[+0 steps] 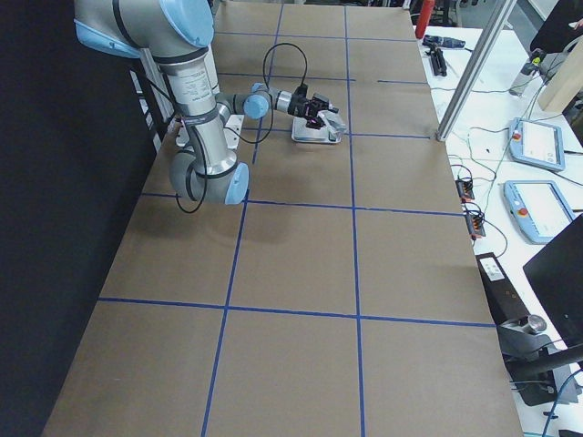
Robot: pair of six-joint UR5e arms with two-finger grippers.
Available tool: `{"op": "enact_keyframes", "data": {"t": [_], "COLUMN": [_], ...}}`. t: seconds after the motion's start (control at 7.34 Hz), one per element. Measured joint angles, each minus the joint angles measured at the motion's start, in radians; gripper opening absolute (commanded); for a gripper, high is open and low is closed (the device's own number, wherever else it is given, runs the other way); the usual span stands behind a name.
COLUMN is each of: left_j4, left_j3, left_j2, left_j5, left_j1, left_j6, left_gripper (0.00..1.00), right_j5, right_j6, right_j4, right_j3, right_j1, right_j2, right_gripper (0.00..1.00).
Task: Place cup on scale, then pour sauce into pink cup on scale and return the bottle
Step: 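Tilt the sauce bottle over the pink cup with the right gripper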
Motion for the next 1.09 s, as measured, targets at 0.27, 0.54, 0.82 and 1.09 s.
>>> {"op": "enact_keyframes", "data": {"t": [0.27, 0.54, 0.82, 1.09], "left_j4": [0.000, 0.000, 0.000, 0.000], "left_j3": [-0.001, -0.001, -0.001, -0.001], "left_j2": [-0.001, -0.001, -0.002, -0.002], "left_j5": [0.000, 0.000, 0.000, 0.000], "left_j1": [0.000, 0.000, 0.000, 0.000], "left_j6": [0.000, 0.000, 0.000, 0.000], "left_gripper": [1.00, 1.00, 1.00, 1.00], "right_j5": [-0.040, -0.080, -0.098, -0.125], "right_j6": [-0.065, -0.116, -0.129, -0.150], "right_j4": [0.000, 0.000, 0.000, 0.000], "right_j3": [-0.008, -0.010, -0.011, -0.011], "right_j1": [0.010, 0.013, 0.013, 0.013], "right_j2": [-0.003, -0.008, -0.016, -0.019], "right_gripper": [0.00, 0.00, 0.00, 0.00]}}
